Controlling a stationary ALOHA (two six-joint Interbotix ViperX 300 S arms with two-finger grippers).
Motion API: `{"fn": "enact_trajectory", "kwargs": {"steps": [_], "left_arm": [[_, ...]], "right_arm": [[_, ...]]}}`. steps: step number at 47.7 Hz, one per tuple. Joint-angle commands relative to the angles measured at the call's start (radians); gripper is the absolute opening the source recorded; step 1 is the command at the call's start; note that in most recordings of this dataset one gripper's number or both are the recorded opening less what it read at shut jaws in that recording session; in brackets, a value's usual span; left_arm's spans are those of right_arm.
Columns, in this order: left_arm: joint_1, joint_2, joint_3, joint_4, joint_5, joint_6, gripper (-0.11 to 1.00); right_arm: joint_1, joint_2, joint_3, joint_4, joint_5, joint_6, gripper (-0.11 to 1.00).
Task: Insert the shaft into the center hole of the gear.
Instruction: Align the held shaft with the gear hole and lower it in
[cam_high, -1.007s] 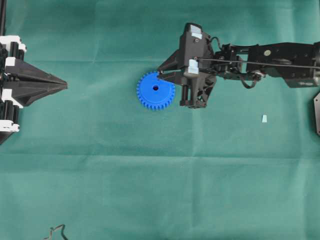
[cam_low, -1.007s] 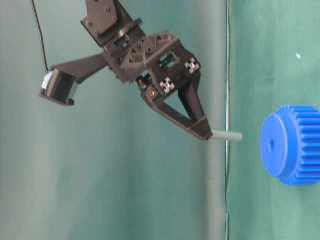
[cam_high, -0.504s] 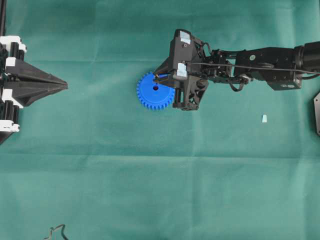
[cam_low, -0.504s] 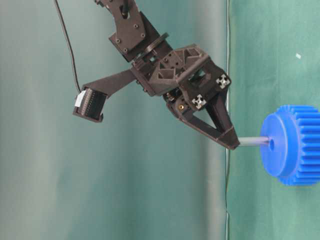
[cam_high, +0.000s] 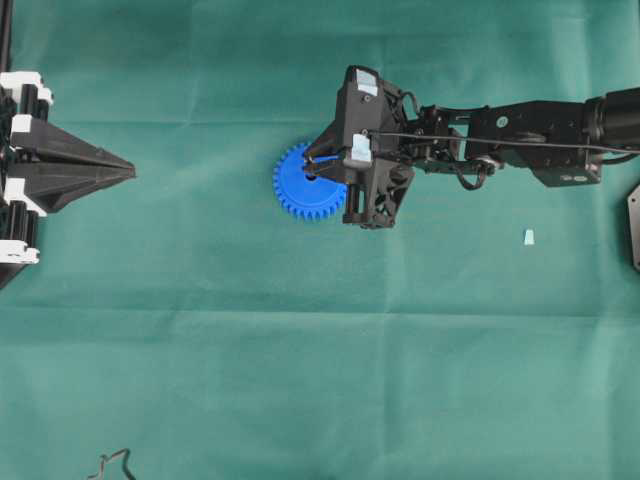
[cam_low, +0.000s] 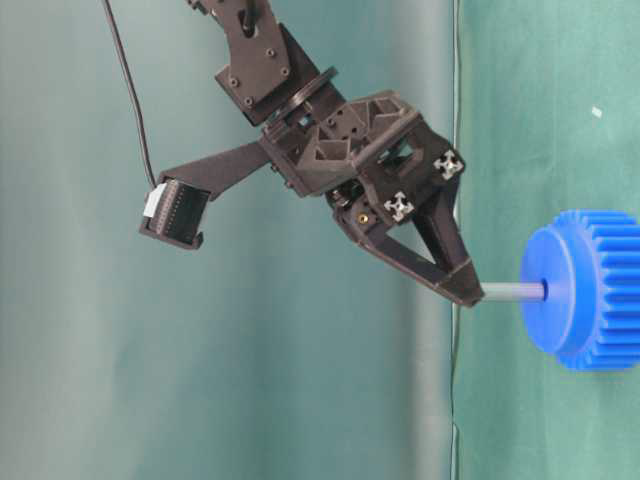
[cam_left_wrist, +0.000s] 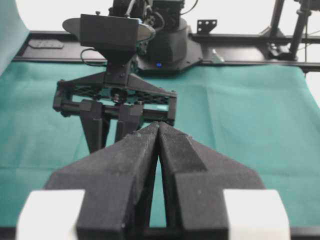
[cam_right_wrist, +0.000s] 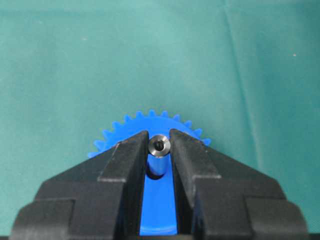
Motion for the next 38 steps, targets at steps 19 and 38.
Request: {"fn": "enact_trajectory", "kwargs": {"steps": [19, 38], "left_arm": [[0.000, 0.008, -0.026, 0.002, -0.006, -0.002, 0.00], [0.000, 0.008, -0.026, 0.002, -0.006, -0.002, 0.00]], "right_arm": [[0.003, -0.032, -0.032, 0.005, 0.009, 0.002, 0.16], [0.003, -0.032, -0.028, 0.002, 0.020, 0.000, 0.17]]}}
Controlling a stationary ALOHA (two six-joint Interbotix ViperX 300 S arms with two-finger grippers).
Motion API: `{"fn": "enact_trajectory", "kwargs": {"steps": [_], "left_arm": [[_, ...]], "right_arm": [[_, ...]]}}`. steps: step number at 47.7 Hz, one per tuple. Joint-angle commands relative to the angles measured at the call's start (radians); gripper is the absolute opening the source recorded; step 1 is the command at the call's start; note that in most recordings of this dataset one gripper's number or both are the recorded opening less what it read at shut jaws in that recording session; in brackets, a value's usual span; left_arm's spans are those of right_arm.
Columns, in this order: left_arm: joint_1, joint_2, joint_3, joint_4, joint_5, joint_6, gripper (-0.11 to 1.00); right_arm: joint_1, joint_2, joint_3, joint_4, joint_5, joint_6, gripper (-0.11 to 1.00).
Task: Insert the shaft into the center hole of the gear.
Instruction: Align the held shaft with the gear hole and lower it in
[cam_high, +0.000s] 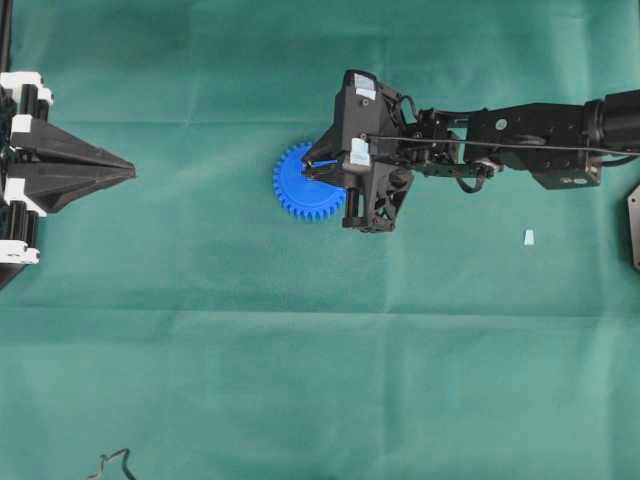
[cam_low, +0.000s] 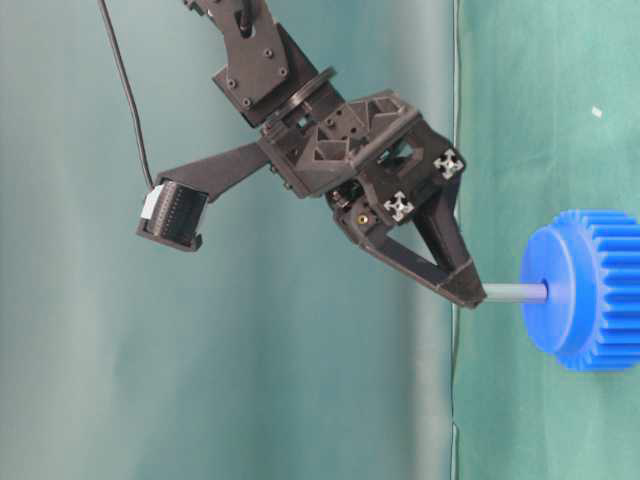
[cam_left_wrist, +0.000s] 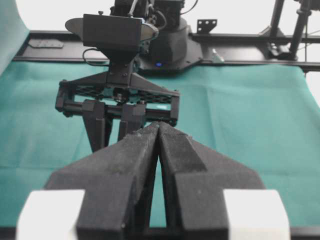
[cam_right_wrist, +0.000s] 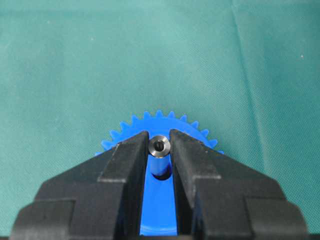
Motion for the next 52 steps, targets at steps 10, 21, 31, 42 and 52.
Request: {"fn": "enact_trajectory", "kwargs": {"steps": [10, 21, 31, 42, 52], "left_arm": [[-0.002, 0.008, -0.026, 0.003, -0.003, -0.002, 0.00], [-0.003, 0.008, -0.026, 0.003, -0.006, -0.002, 0.00], [-0.002, 0.008, -0.026, 0.003, -0.006, -0.002, 0.00], [-0.003, 0.008, -0.026, 0.003, -0.006, -0.002, 0.00], [-0.003, 0.009, -0.026, 0.003, -0.006, -0.002, 0.00]], "right_arm": [[-0.006, 0.014, -0.021, 0.002, -0.017, 0.000, 0.17], [-0.006, 0.035, -0.020, 0.002, -0.026, 0.000, 0.16], [-0.006, 0.037, -0.018, 0.003, -0.026, 0.002, 0.16], [-0.012, 0.002, -0.014, 0.002, -0.020, 0.000, 0.16], [-0.012, -0.038, -0.003, -0.002, -0.021, 0.000, 0.16]]}}
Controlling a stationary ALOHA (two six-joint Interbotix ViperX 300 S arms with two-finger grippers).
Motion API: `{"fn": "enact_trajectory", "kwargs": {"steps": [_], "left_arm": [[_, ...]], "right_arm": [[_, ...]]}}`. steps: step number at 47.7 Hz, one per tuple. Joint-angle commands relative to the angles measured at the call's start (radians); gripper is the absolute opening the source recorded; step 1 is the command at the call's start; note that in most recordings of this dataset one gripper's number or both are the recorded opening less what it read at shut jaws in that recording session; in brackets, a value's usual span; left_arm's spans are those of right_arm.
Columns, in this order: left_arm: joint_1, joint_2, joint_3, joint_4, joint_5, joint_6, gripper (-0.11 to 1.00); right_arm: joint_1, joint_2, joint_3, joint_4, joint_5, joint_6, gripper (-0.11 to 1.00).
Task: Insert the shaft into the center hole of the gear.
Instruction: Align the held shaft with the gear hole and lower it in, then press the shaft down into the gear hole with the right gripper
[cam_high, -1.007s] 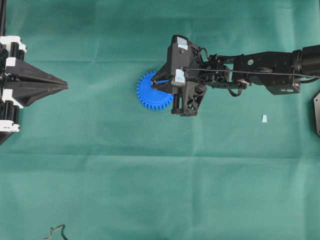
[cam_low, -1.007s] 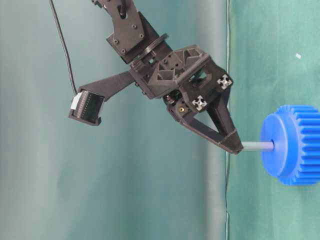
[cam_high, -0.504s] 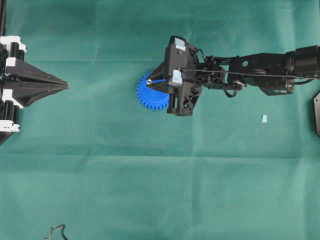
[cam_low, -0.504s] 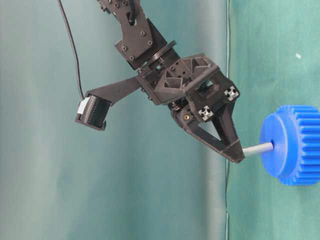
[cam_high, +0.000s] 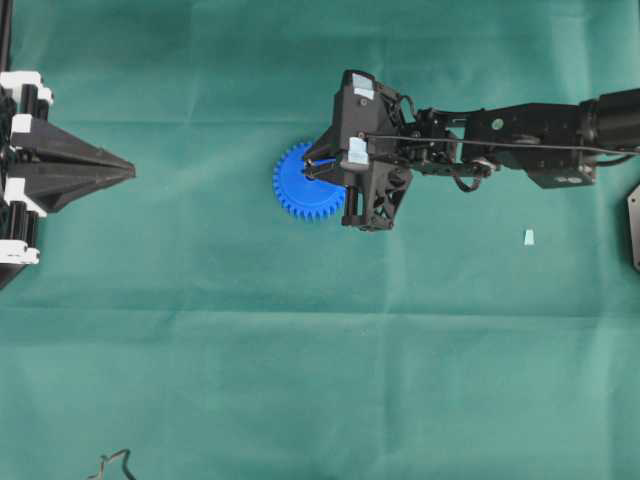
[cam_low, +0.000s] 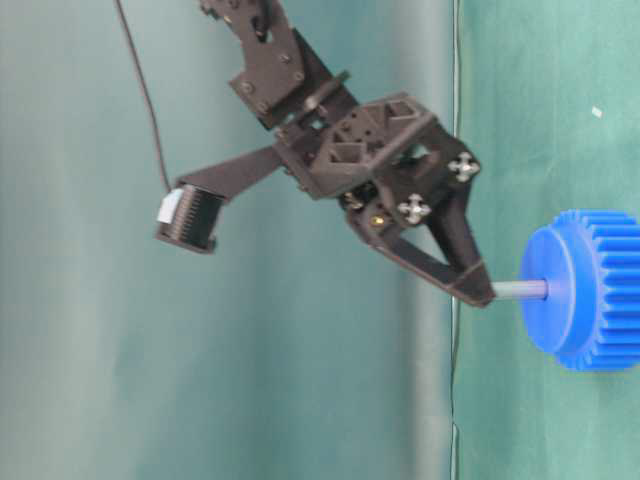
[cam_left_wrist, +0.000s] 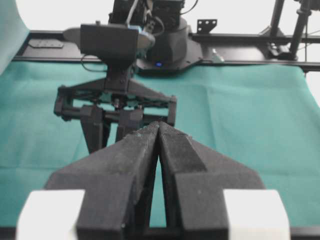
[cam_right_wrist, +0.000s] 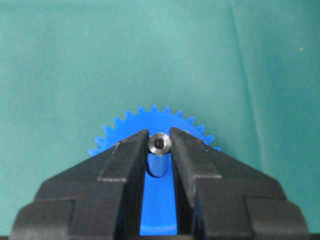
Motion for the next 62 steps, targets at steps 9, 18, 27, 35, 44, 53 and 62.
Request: {"fn": "enact_trajectory", "kwargs": {"steps": [9, 18, 27, 35, 44, 53, 62], "left_arm": [[0.000, 0.008, -0.026, 0.003, -0.008, -0.002, 0.00], [-0.002, 0.008, -0.026, 0.003, -0.008, -0.002, 0.00], [-0.002, 0.008, -0.026, 0.003, -0.005, -0.002, 0.00], [-0.002, 0.008, -0.026, 0.003, -0.008, -0.002, 0.00], [-0.002, 0.008, -0.026, 0.003, -0.008, -0.002, 0.00], [-0.002, 0.008, -0.026, 0.002, -0.008, -0.002, 0.00], [0.000, 0.008, -0.026, 0.003, -0.008, -0.002, 0.00]], "right_arm": [[-0.003, -0.052, -0.008, -0.002, -0.009, 0.000, 0.16], [-0.003, -0.054, -0.009, -0.002, -0.015, 0.000, 0.17], [0.002, -0.052, -0.008, -0.002, -0.038, 0.002, 0.16], [0.003, -0.038, -0.003, 0.002, -0.051, 0.003, 0.16], [0.014, -0.020, -0.002, 0.006, -0.058, 0.005, 0.16], [0.015, 0.002, -0.002, 0.009, -0.074, 0.005, 0.16], [0.015, 0.020, 0.017, 0.014, -0.109, 0.005, 0.17]]}}
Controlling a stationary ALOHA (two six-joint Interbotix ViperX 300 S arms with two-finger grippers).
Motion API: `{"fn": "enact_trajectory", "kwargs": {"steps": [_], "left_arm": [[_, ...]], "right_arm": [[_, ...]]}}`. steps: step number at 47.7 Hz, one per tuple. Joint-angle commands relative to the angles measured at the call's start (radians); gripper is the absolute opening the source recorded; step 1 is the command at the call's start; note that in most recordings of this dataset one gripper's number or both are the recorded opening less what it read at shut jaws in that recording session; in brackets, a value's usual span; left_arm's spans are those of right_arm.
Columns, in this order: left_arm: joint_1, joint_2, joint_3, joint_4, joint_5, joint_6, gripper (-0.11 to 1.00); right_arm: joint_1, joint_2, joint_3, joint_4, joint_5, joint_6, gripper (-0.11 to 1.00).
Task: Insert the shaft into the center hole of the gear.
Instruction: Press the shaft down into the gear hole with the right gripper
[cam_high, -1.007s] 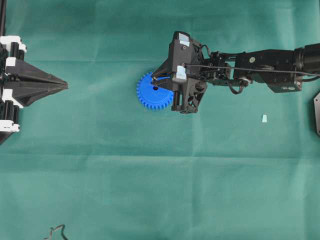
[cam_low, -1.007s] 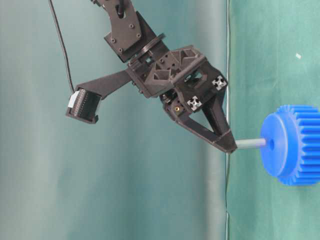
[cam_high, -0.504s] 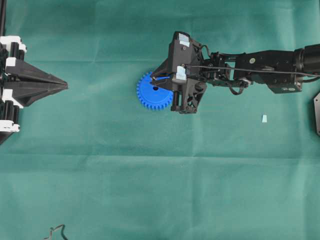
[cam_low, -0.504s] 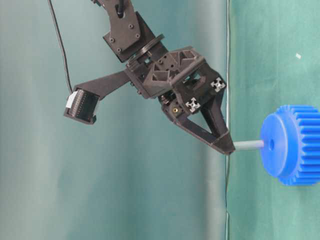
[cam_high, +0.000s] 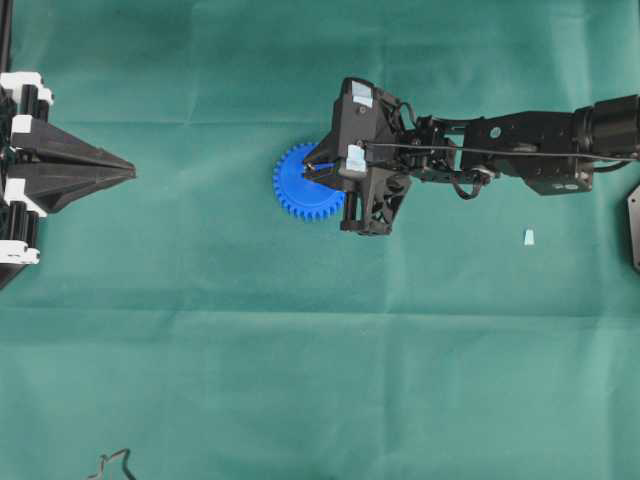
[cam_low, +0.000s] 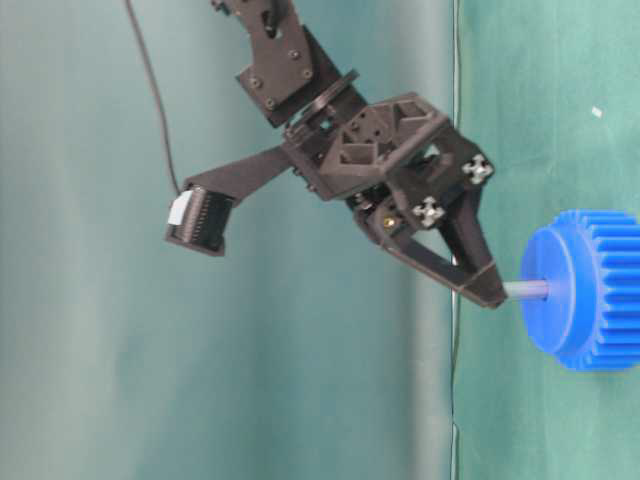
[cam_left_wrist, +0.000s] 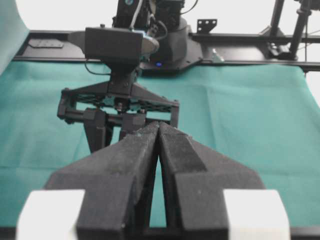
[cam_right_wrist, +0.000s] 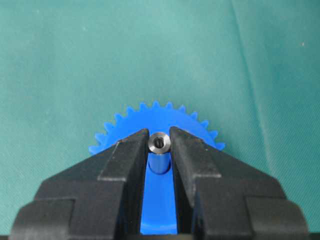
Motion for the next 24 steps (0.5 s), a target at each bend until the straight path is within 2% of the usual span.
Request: {"fn": "enact_trajectory", "kwargs": {"steps": [1, 8, 24], "left_arm": [[-0.002, 0.008, -0.025, 0.003, -0.003, -0.002, 0.00], [0.000, 0.009, -0.025, 0.003, -0.006, -0.002, 0.00], [-0.002, 0.008, -0.025, 0.003, -0.006, -0.002, 0.00]], "right_arm": [[0.002, -0.014, 0.002, 0.011, -0.028, 0.002, 0.16], [0.002, -0.012, 0.025, 0.028, -0.052, 0.002, 0.16], [0.003, 0.012, 0.026, 0.028, -0.054, 0.002, 0.17]]}}
